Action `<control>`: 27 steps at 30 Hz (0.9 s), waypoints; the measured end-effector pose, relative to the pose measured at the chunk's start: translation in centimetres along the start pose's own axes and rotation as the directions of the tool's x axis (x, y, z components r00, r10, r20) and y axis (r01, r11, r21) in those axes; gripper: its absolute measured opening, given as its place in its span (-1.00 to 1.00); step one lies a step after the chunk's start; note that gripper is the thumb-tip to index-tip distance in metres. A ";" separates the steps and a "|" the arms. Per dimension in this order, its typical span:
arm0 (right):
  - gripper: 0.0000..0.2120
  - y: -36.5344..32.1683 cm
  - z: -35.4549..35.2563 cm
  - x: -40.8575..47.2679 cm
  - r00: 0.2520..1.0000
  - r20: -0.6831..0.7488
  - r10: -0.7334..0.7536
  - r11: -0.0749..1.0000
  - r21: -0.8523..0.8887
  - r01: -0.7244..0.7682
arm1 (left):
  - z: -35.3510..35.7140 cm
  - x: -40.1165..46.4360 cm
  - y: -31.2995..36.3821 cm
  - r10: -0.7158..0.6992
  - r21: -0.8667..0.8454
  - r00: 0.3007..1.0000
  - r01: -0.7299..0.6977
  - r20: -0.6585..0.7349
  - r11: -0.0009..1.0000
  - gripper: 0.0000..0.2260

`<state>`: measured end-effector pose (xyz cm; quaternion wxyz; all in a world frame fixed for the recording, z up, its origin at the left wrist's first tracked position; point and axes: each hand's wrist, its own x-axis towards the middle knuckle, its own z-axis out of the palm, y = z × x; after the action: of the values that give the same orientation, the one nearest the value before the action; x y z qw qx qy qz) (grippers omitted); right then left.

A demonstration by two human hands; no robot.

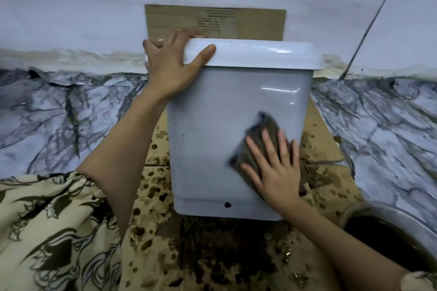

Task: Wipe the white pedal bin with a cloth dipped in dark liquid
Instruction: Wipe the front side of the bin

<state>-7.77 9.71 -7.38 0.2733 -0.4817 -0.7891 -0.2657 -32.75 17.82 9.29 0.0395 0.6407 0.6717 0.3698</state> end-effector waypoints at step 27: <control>-0.42 -14.0 2.1 0.8 0.757 0.279 -0.590 0.788 -0.006 0.616 | -0.6 0.3 -0.9 0.046 -0.069 0.988 -0.037 0.145 0.997 -0.64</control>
<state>-21.15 6.11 -10.50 0.0423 -0.2451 -0.9171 -0.3116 -33.82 17.89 9.37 0.1024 0.6783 0.6409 0.3445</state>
